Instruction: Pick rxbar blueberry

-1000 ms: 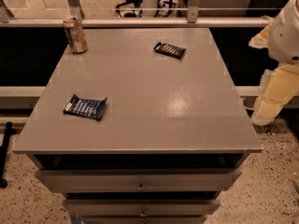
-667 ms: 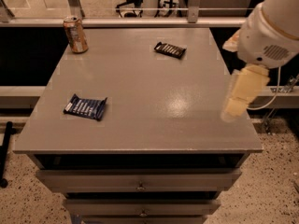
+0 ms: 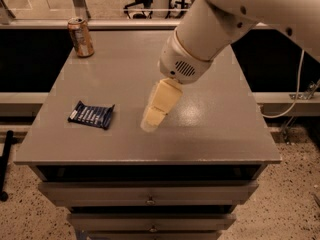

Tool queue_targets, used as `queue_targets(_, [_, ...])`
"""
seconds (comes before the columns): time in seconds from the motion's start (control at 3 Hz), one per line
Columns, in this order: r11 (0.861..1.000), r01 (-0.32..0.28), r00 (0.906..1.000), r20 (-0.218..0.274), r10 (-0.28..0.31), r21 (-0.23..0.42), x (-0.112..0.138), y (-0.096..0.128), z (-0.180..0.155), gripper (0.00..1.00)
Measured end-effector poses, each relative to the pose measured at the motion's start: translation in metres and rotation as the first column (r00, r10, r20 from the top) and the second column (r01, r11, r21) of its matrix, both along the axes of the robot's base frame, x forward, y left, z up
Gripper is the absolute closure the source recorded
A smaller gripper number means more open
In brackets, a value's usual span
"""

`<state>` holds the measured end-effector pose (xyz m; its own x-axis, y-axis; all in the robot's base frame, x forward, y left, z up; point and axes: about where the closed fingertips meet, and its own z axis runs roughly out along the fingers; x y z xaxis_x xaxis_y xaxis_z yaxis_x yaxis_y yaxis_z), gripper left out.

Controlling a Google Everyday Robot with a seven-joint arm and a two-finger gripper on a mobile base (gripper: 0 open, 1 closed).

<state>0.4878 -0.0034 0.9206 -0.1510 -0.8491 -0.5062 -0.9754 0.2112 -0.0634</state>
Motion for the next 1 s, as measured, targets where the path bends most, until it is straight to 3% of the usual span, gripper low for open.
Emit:
queue_targets(0.33, [1.000,0.000,1.0000,0.000,0.000,0.002,0.000,0.001,0.000,0.00])
queue_targets(0.67, [0.997,-0.019,0.9998,-0.006,0.020,0.075,0.010,0.033,-0.014,0.00])
queue_targets(1.0, [0.986,-0.056,0.9983,-0.008,0.058,0.160,0.019,0.088,-0.038,0.00])
